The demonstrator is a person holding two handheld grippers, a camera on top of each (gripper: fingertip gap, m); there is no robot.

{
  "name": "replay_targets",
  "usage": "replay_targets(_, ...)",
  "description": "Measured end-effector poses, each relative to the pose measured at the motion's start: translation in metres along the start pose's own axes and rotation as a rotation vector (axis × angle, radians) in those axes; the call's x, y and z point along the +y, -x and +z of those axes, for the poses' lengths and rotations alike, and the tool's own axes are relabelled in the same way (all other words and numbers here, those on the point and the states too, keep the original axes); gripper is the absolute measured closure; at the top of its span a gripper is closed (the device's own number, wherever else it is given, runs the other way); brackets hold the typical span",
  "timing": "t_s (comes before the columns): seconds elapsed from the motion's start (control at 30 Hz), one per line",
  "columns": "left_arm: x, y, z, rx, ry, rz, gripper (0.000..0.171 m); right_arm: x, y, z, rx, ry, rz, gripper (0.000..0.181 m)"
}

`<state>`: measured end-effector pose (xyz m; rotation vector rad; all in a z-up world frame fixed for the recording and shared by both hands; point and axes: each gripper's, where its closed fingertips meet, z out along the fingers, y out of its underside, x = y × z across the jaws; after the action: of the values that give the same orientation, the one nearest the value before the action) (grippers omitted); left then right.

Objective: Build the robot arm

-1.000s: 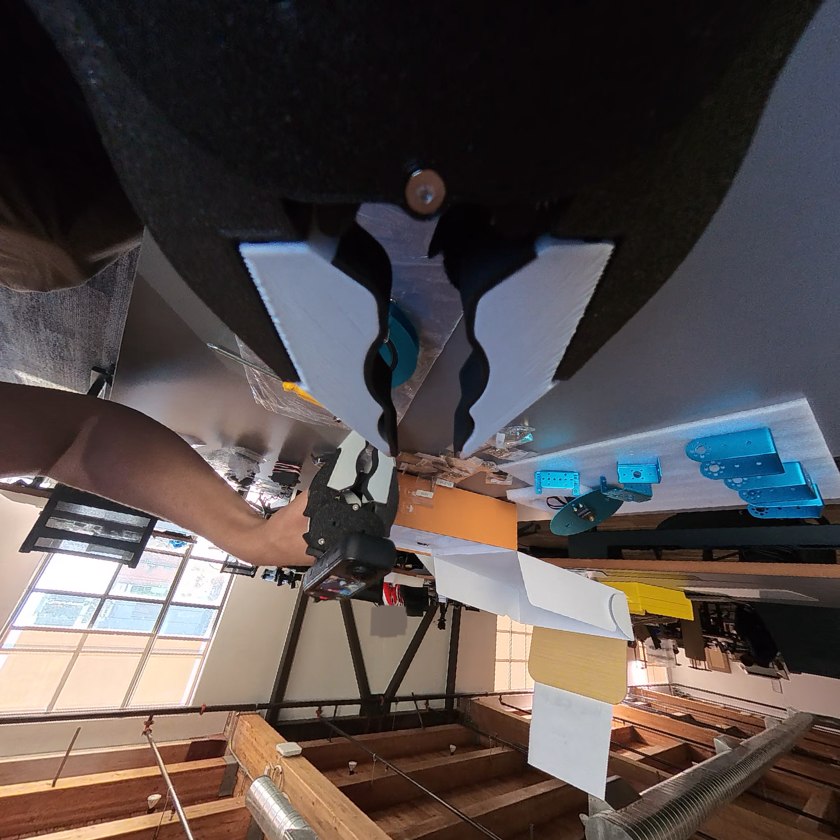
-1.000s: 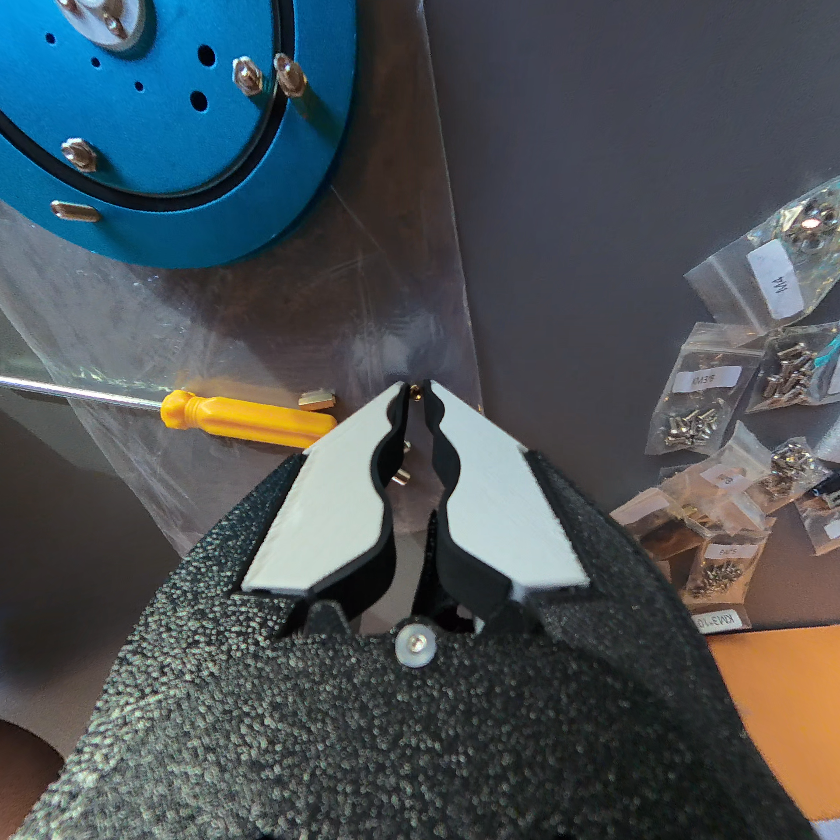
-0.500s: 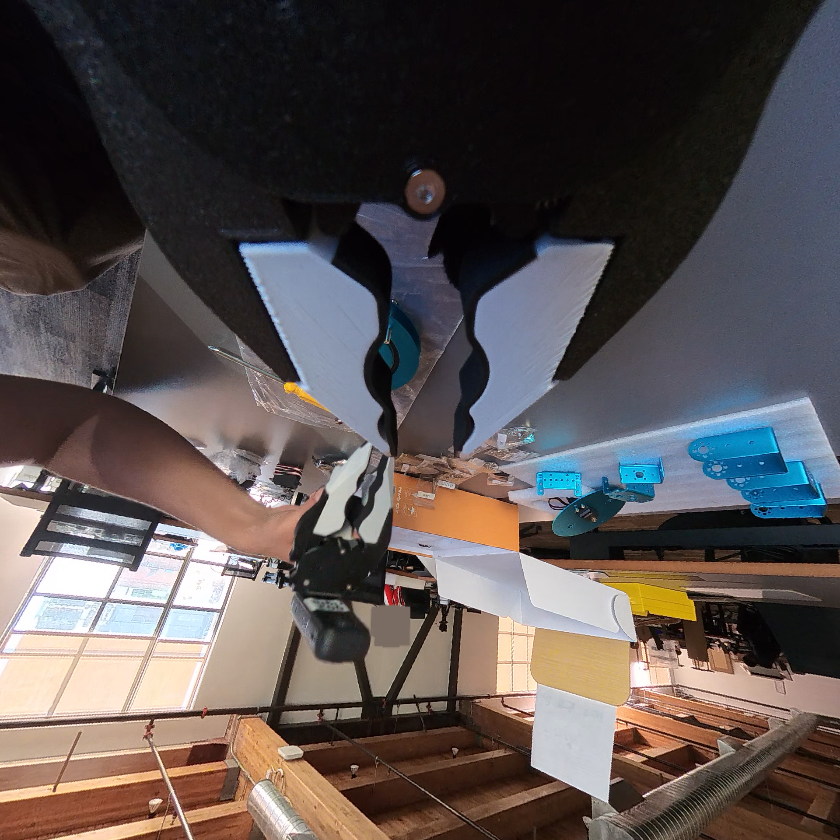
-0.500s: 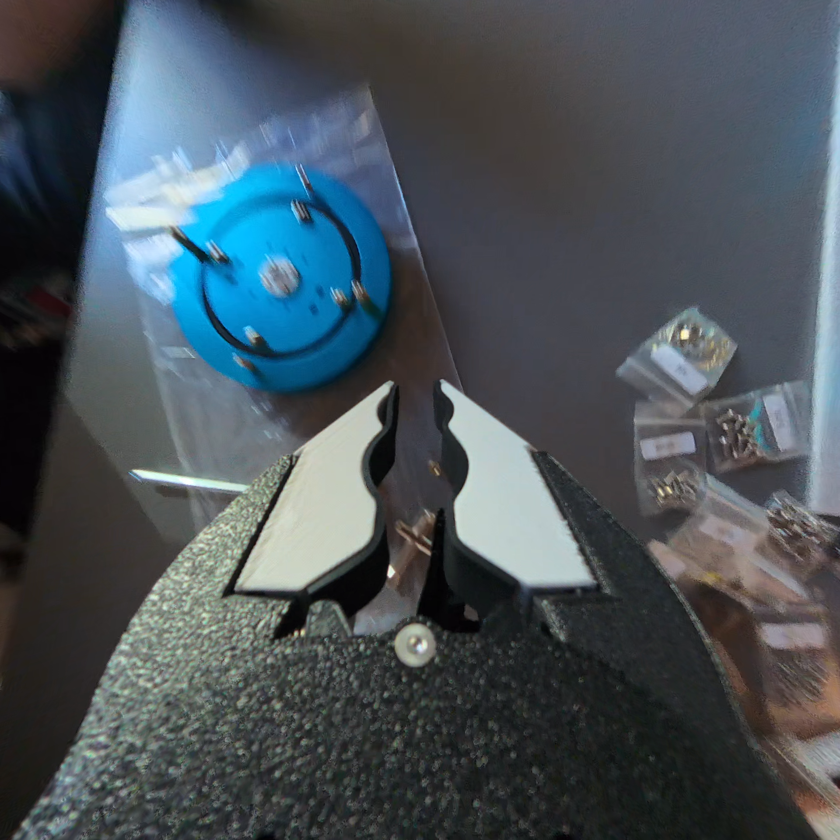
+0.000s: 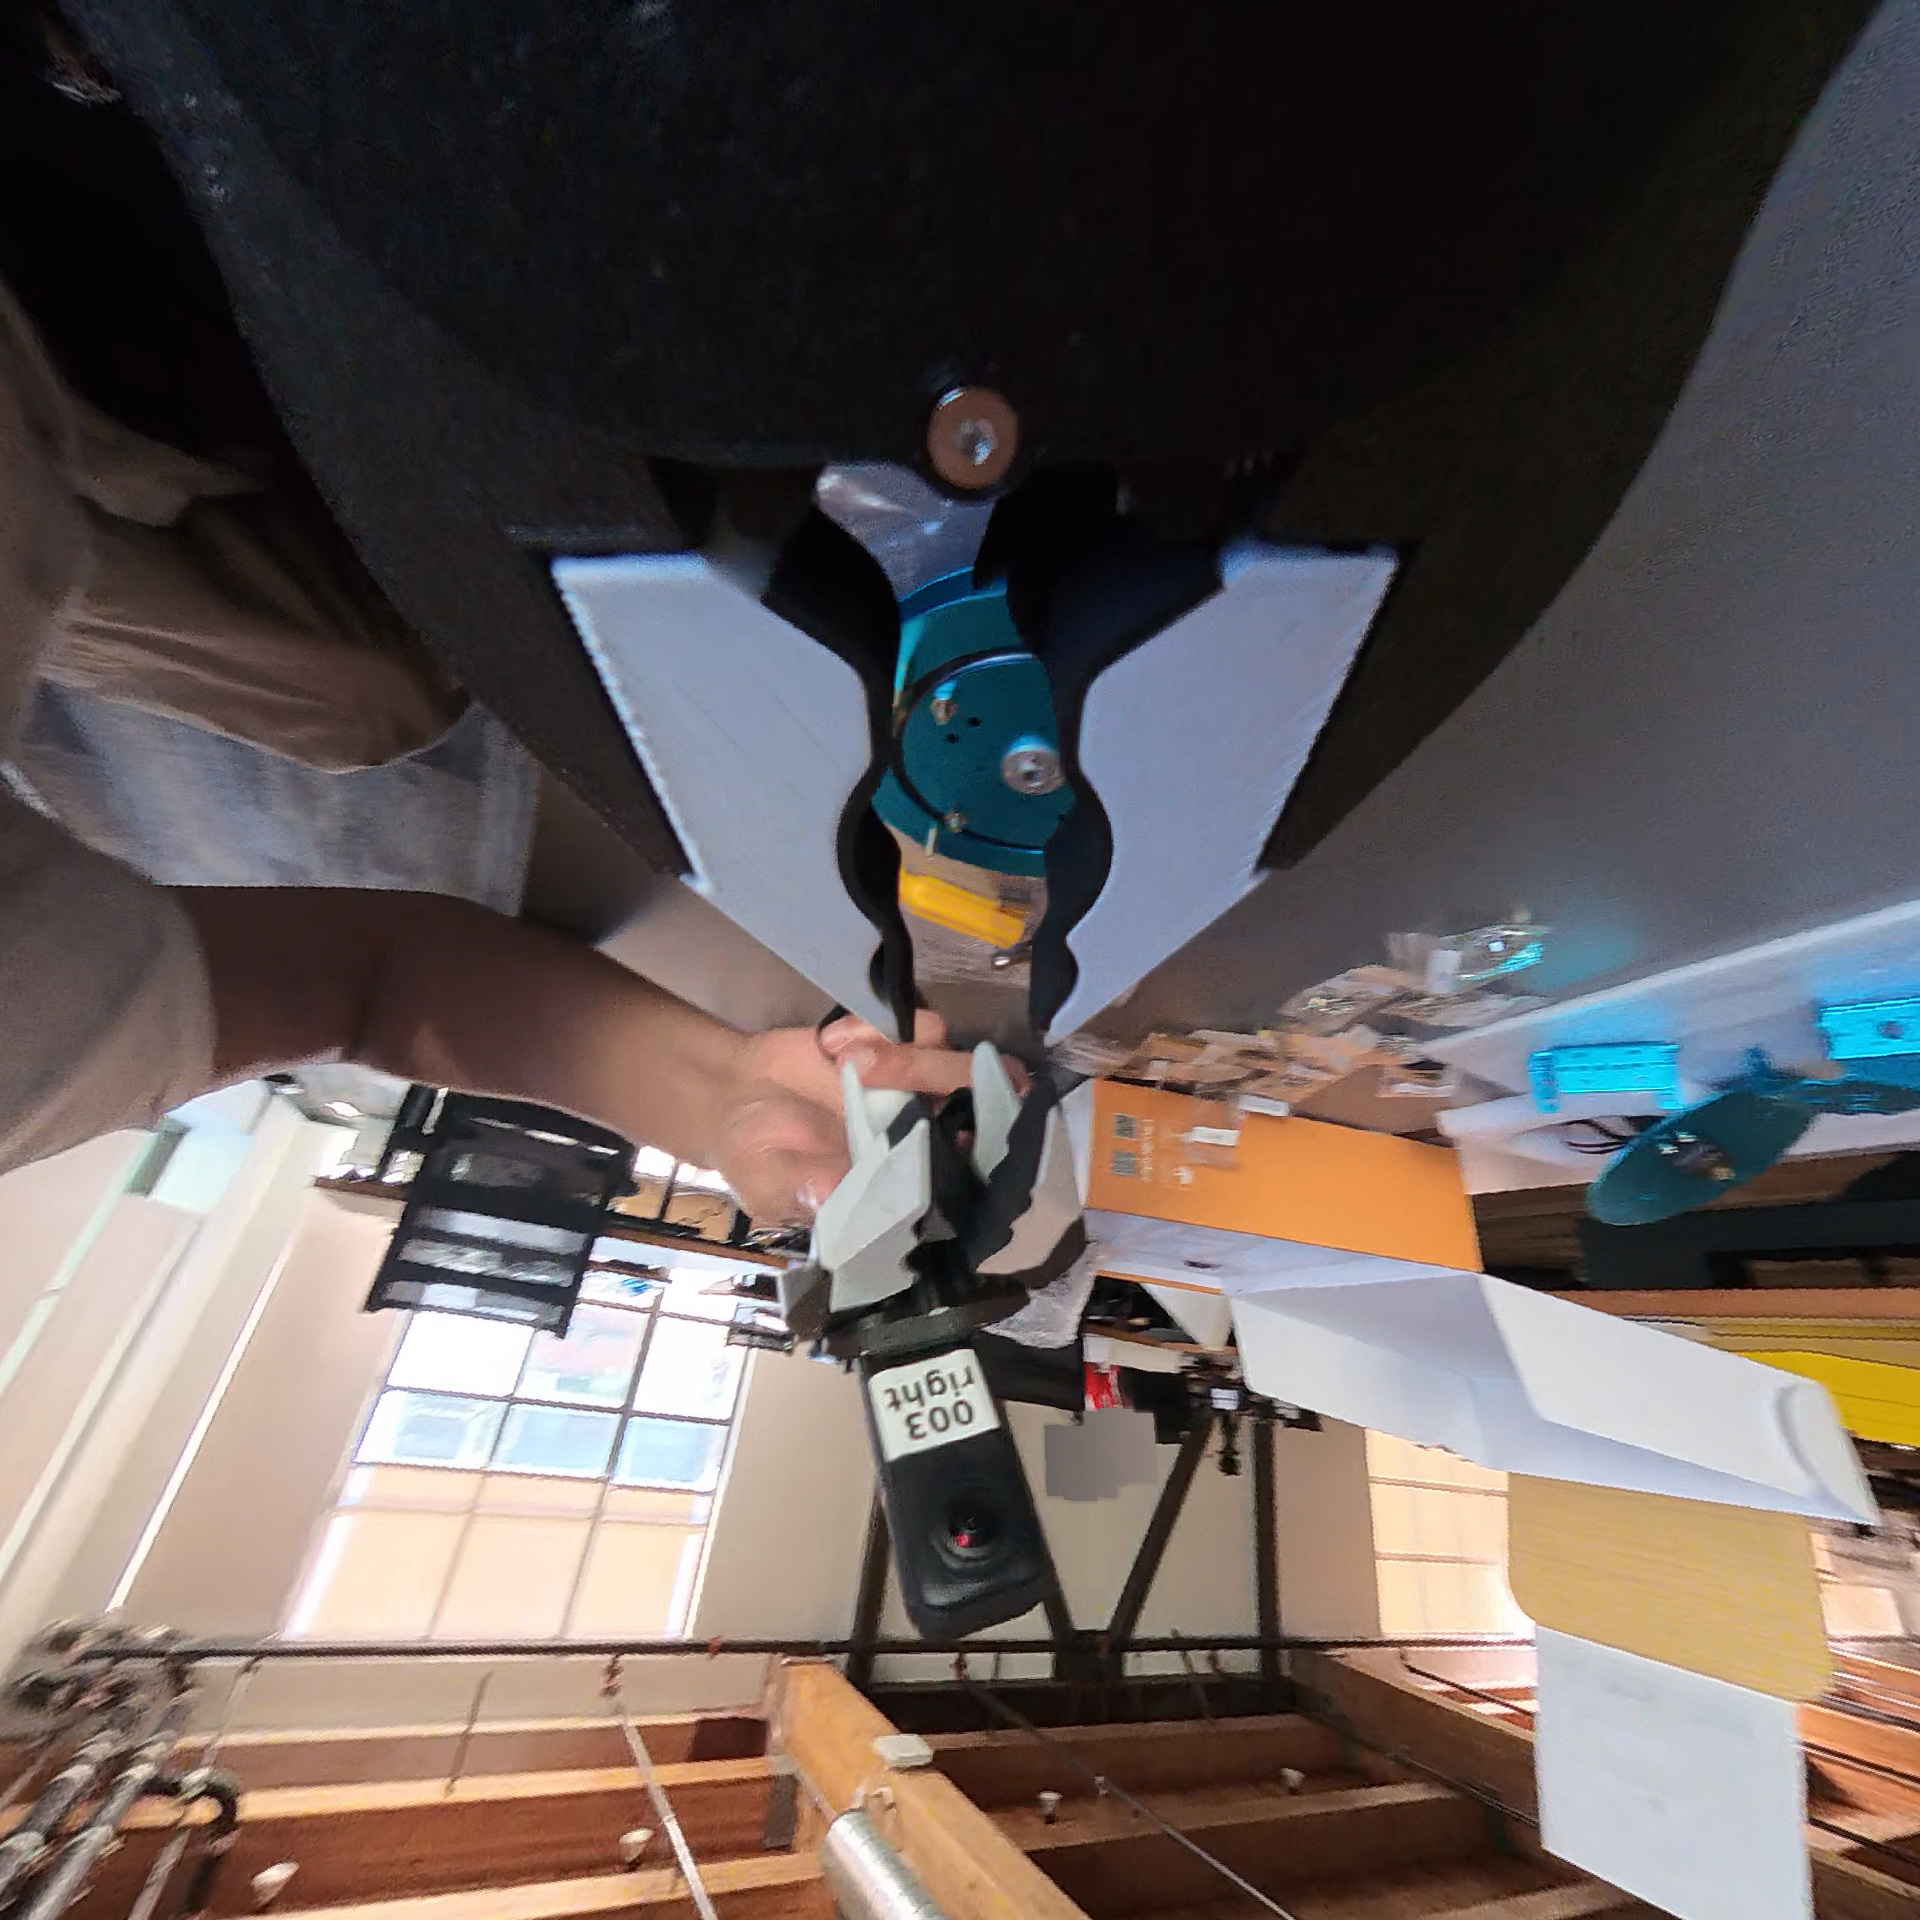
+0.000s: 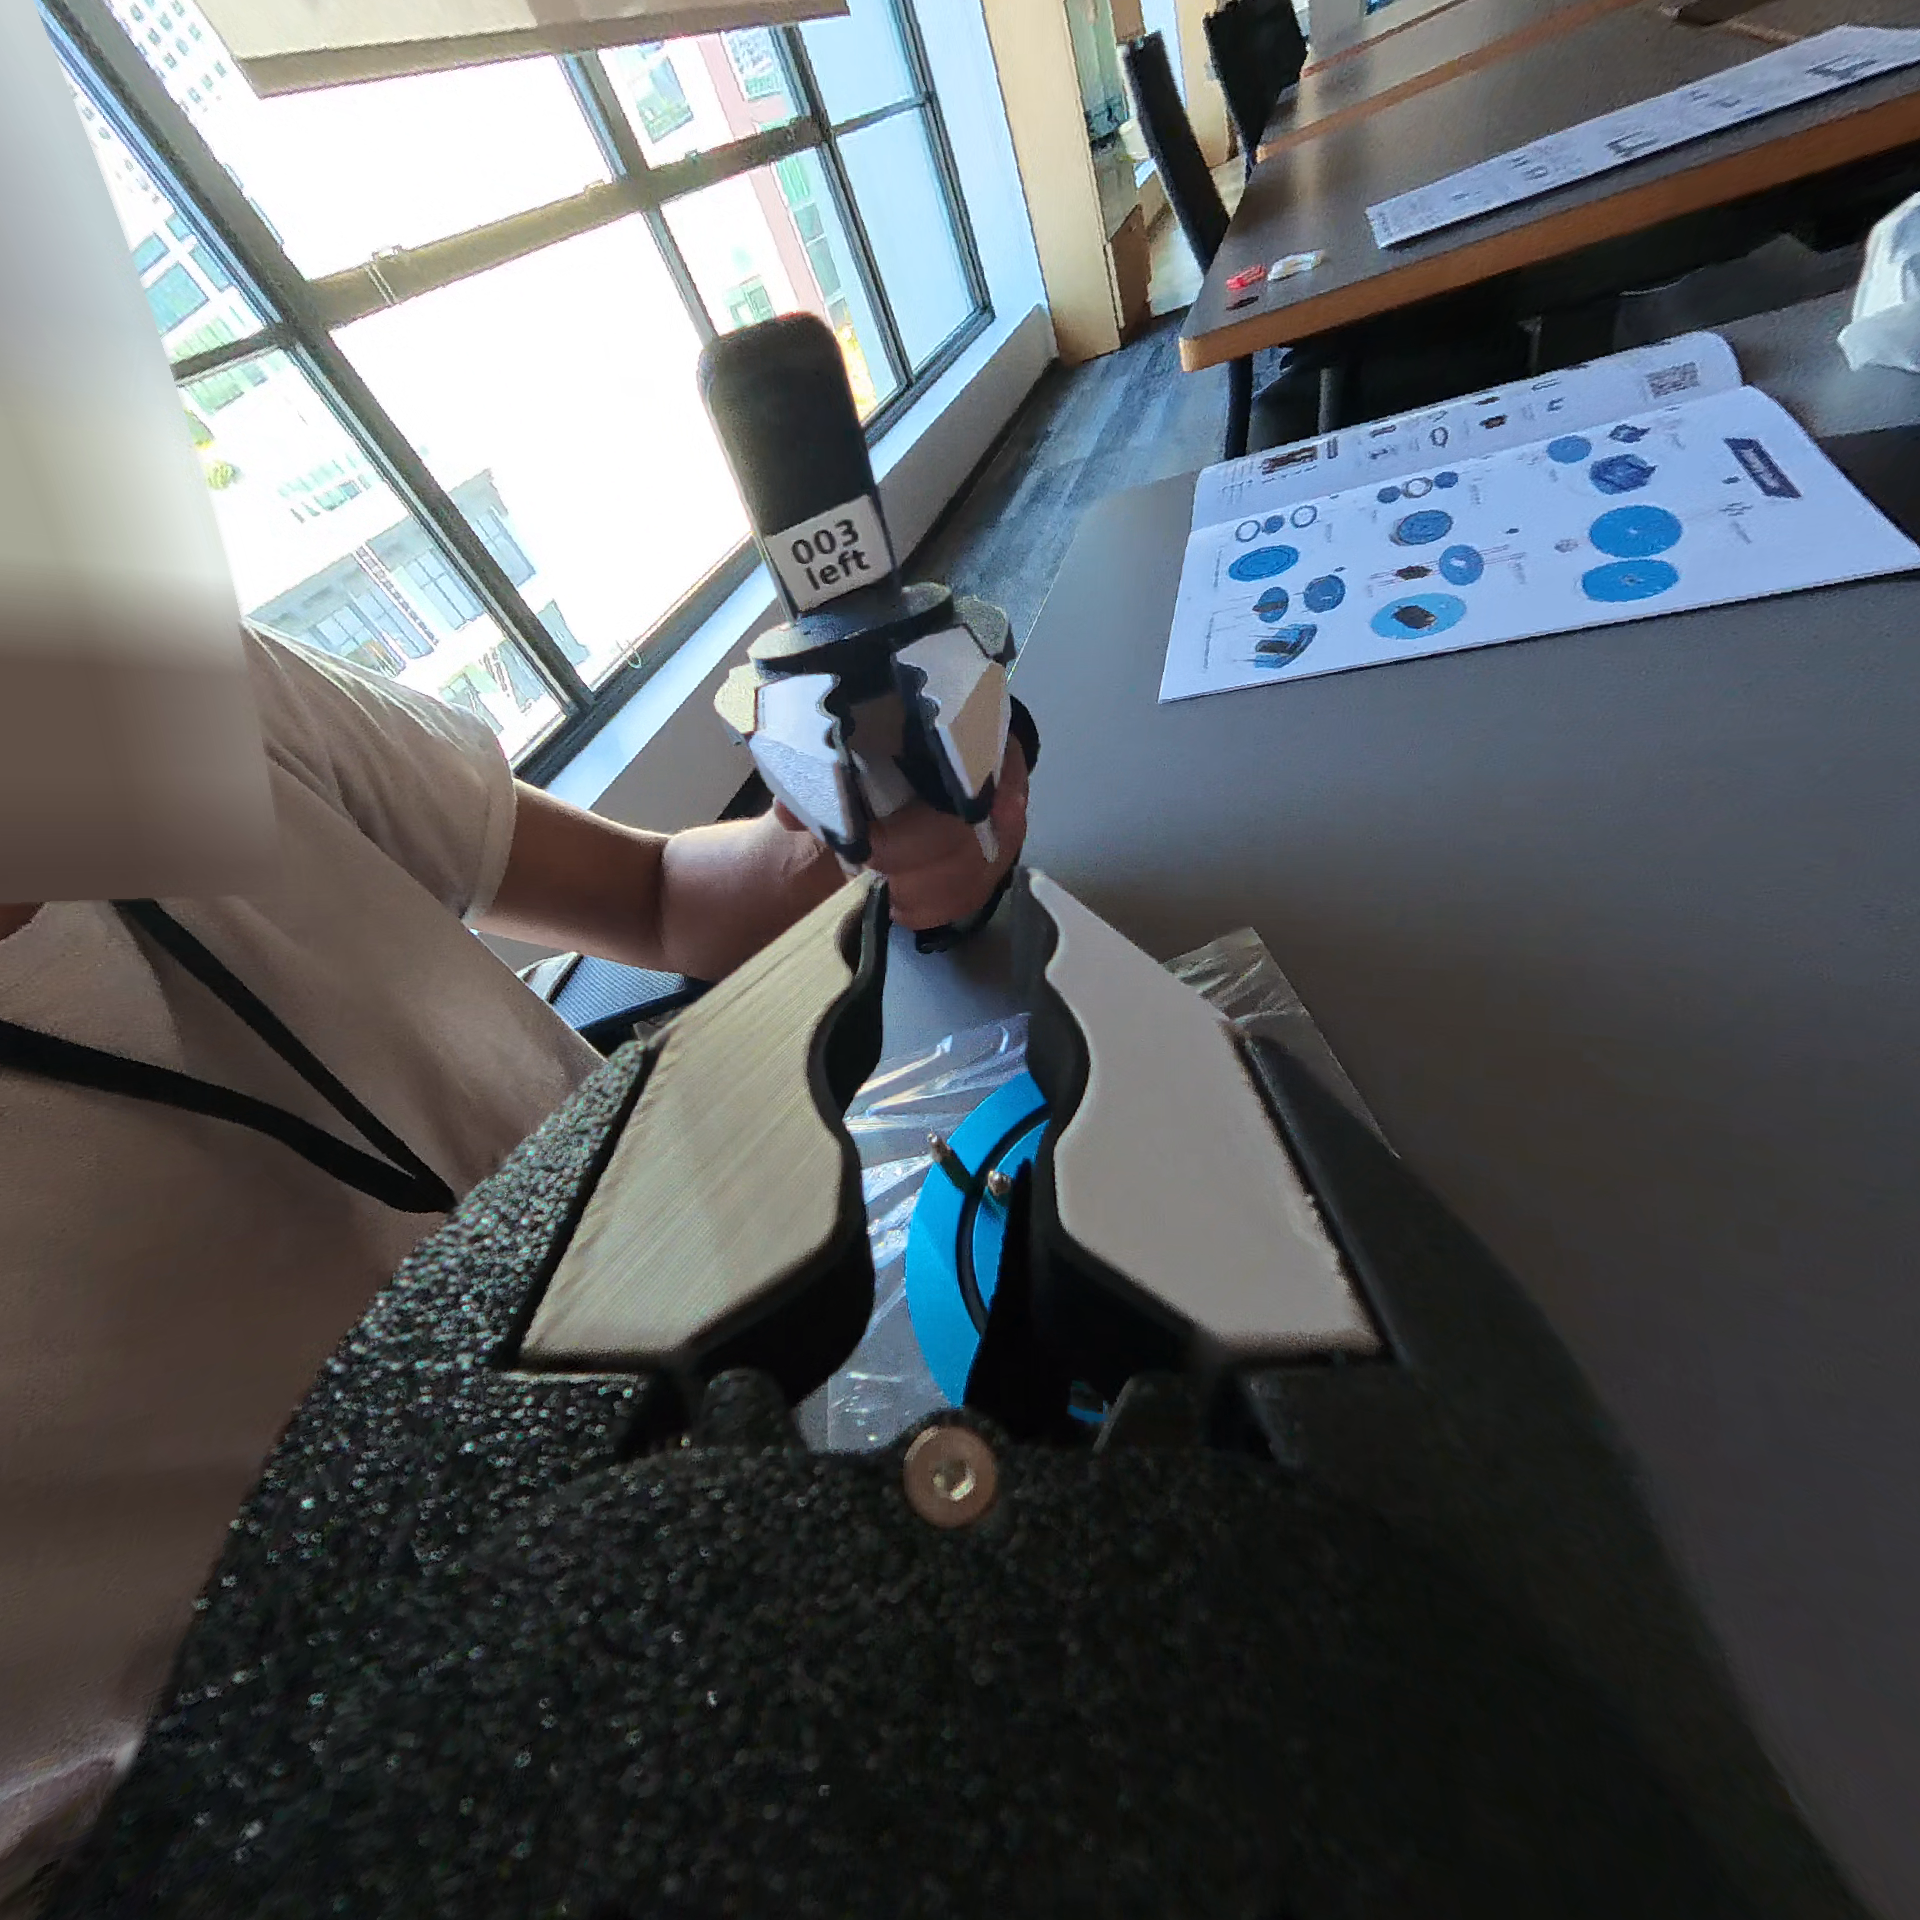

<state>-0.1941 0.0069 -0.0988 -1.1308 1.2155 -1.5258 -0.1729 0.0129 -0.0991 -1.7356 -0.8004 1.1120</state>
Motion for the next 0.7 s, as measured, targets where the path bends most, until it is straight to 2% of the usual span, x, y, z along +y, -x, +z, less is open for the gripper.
replay_targets(0.33, -0.002, -0.024, 0.002, 0.11, -0.03, 0.007, 0.156, 0.006, 0.025, 0.021, -0.09, 0.014, -0.038, 0.158)
replay_targets(0.7, -0.001, -0.021, 0.001, 0.092, -0.027, 0.027, 0.157, 0.006, 0.026, 0.021, -0.079, 0.012, -0.052, 0.162)
